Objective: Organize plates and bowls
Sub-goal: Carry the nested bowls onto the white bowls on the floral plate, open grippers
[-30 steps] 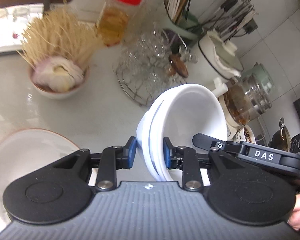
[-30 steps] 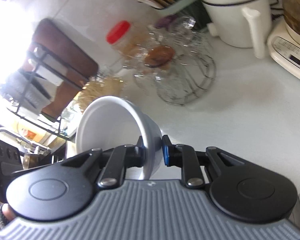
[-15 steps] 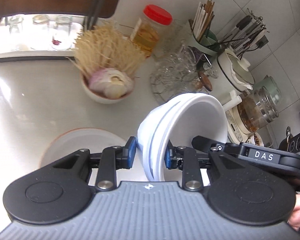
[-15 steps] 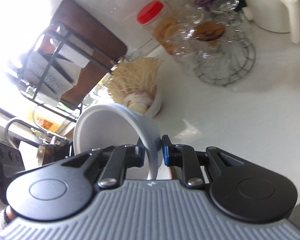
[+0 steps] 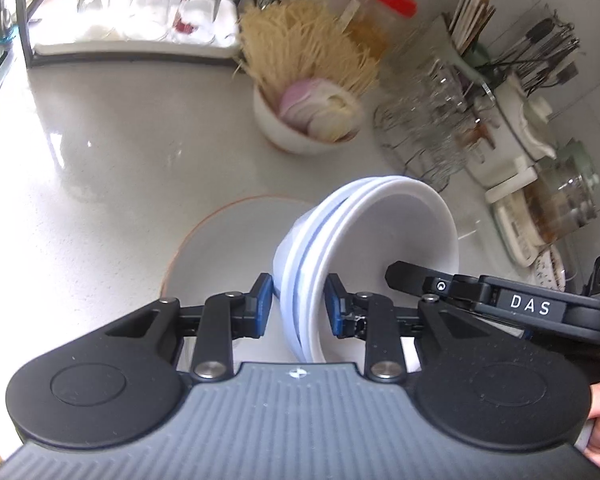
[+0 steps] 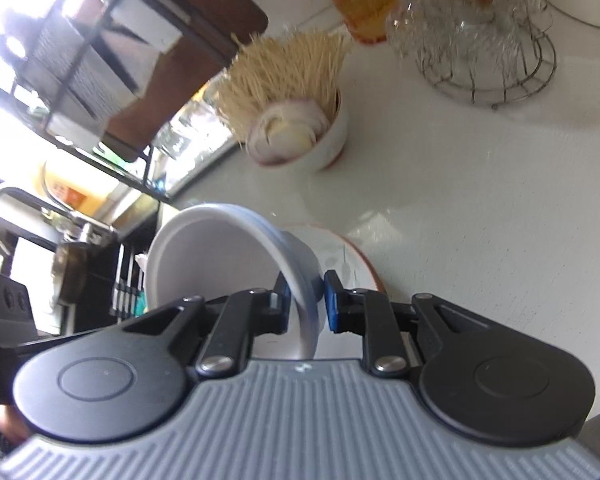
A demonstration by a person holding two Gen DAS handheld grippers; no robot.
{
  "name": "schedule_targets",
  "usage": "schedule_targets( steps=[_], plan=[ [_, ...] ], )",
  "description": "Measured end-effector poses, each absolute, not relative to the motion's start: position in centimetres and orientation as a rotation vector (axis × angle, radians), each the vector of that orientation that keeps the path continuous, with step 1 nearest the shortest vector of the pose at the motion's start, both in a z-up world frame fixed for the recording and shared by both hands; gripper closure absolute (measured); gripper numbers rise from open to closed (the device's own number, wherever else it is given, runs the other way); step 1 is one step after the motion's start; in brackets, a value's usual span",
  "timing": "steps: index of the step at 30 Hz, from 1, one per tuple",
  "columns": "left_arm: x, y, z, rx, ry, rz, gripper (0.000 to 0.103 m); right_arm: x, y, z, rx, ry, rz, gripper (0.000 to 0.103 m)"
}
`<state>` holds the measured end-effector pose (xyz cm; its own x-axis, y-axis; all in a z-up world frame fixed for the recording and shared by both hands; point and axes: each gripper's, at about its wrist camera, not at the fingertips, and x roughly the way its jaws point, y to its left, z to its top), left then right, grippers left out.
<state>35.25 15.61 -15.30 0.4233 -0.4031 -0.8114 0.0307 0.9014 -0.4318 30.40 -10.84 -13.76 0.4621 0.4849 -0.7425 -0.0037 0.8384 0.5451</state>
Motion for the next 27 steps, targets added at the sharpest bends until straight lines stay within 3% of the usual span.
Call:
schedule_targets(
  steps=[10, 21, 27],
  plan=[
    [36.1, 15.0, -18.3, -0.306, 1.157, -0.309, 0.07, 30.7, -9.6, -16.0, 0.469, 1.111, 0.25, 0.083],
    [36.4, 15.6, -18.0, -0.317, 1.149, -0.29, 0.07, 30.5, -9.6, -15.7, 0.481, 1.104, 0.241, 0.081],
    [35.7, 16.3, -16.2, -0.297, 1.098, -0.236, 0.057, 30.2, -9.9, -14.4, 0.458, 1.063, 0.258, 0.08]
  ],
)
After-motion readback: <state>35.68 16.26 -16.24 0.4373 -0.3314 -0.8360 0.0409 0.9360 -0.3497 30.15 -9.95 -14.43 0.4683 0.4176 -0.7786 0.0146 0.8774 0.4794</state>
